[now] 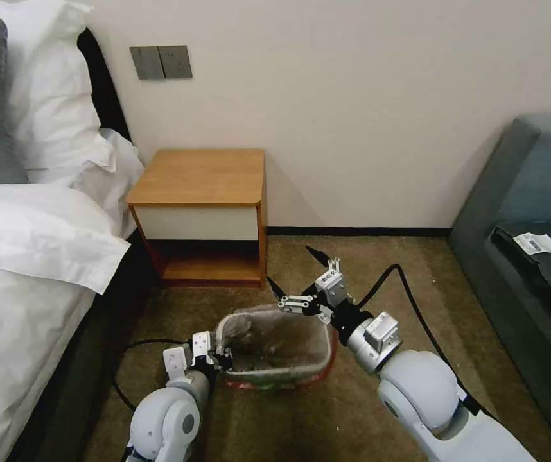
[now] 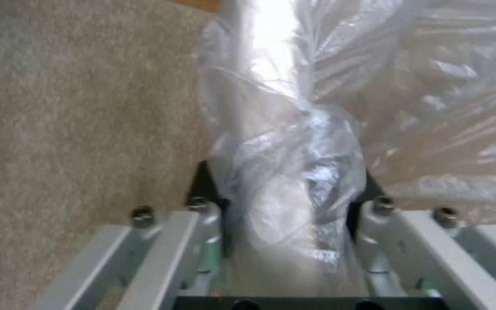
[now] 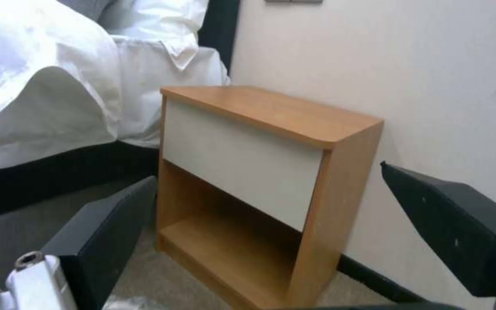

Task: Pick up the garbage bag from the table and place it over the trash can.

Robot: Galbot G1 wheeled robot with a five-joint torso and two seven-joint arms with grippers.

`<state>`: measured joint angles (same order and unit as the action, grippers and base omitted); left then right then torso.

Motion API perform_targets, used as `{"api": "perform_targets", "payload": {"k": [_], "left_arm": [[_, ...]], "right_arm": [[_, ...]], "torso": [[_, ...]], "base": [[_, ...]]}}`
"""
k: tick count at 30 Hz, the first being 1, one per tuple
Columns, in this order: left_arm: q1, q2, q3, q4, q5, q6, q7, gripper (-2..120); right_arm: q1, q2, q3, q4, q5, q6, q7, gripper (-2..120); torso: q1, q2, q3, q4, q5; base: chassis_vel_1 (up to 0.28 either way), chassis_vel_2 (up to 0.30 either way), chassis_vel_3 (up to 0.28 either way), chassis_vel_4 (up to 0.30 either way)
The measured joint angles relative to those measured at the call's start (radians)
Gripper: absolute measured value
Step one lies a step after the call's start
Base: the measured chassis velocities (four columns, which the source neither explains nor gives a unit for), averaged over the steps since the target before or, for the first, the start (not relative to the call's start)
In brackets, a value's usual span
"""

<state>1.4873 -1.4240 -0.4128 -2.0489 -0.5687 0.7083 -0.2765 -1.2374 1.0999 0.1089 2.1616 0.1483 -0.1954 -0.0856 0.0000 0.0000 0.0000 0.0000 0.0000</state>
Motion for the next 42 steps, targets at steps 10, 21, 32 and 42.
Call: {"api": "perform_targets", "payload": {"k": [10, 21, 32, 42], "left_arm": [[0.012, 0.001, -0.001, -0.026, 0.004, 0.0, 0.002, 71], [0.029, 0.006, -0.005, -0.063, 0.028, -0.004, 0.013, 100], [0.042, 0.01, -0.005, -0.094, 0.021, -0.006, 0.029, 100], [0.064, 0.02, -0.013, -0.167, 0.053, -0.048, 0.075, 100]], "right_arm": [[0.0, 0.014, -0.004, -0.007, -0.014, 0.001, -0.012, 100], [0.0, 0.042, -0.007, -0.026, -0.019, 0.01, 0.002, 100], [0.013, 0.051, -0.018, -0.032, -0.021, 0.01, 0.003, 100], [0.028, 0.048, -0.019, -0.044, -0.017, 0.009, 0.002, 100]], "torso": [[0.0, 0.0, 0.0, 0.0, 0.0], [0.0, 0.0, 0.0, 0.0, 0.0], [0.0, 0.0, 0.0, 0.0, -0.0001], [0.0, 0.0, 0.0, 0.0, 0.0]], "base": [[0.0, 0.0, 0.0, 0.0], [0.0, 0.0, 0.0, 0.0], [0.0, 0.0, 0.0, 0.0], [0.0, 0.0, 0.0, 0.0]]}}
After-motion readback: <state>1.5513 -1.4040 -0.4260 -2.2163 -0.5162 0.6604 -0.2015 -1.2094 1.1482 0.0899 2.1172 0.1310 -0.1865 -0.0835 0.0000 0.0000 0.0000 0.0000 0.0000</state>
